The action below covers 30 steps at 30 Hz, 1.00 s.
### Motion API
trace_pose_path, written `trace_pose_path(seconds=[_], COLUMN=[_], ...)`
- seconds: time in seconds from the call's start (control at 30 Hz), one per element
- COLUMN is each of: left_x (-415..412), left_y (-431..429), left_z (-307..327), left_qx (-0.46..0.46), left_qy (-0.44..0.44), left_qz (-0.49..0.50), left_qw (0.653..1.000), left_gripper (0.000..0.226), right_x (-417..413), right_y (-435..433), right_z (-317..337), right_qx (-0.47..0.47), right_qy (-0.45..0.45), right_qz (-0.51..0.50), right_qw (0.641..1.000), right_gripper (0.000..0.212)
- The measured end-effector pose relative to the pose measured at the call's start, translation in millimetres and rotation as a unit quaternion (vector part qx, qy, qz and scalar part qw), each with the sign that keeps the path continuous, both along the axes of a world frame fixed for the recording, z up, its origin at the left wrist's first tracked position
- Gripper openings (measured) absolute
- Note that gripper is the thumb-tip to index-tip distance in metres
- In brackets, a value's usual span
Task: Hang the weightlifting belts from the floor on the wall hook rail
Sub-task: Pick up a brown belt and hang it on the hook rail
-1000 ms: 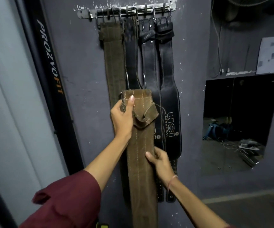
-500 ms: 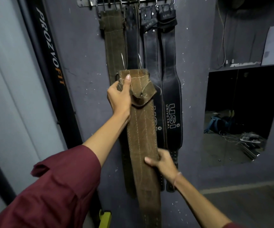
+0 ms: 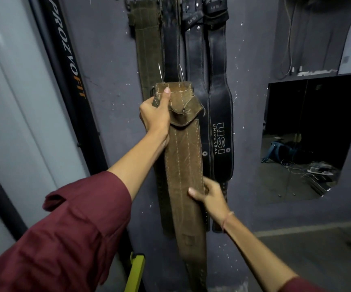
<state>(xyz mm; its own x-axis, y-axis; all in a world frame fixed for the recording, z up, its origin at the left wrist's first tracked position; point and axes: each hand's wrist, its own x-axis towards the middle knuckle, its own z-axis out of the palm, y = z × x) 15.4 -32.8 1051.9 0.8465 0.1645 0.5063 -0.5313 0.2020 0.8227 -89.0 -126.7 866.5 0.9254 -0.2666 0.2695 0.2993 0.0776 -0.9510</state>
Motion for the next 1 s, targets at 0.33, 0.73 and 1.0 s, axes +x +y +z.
trace_pose_path(seconds=[0.33,0.73,1.0], left_x=[-28.8,-78.3,-43.0], left_y=[18.1,35.7,17.1], left_z=[-31.7,-205.6,-48.1], left_qx=[0.12,0.116,0.089], left_qy=[-0.01,0.09,0.047], left_qz=[-0.133,-0.175,-0.163], left_qw=[0.984,0.974,0.981], left_gripper=[0.046,0.012,0.038], right_x=[14.7,27.4,25.4], right_y=[18.0,0.2,5.5], right_z=[122.6,155.9,161.9], right_qx=[0.023,0.081,0.036], right_qy=[-0.176,-0.16,-0.175], right_qz=[-0.107,-0.114,-0.088], right_qw=[0.978,0.977,0.98], right_gripper=[0.03,0.014,0.02])
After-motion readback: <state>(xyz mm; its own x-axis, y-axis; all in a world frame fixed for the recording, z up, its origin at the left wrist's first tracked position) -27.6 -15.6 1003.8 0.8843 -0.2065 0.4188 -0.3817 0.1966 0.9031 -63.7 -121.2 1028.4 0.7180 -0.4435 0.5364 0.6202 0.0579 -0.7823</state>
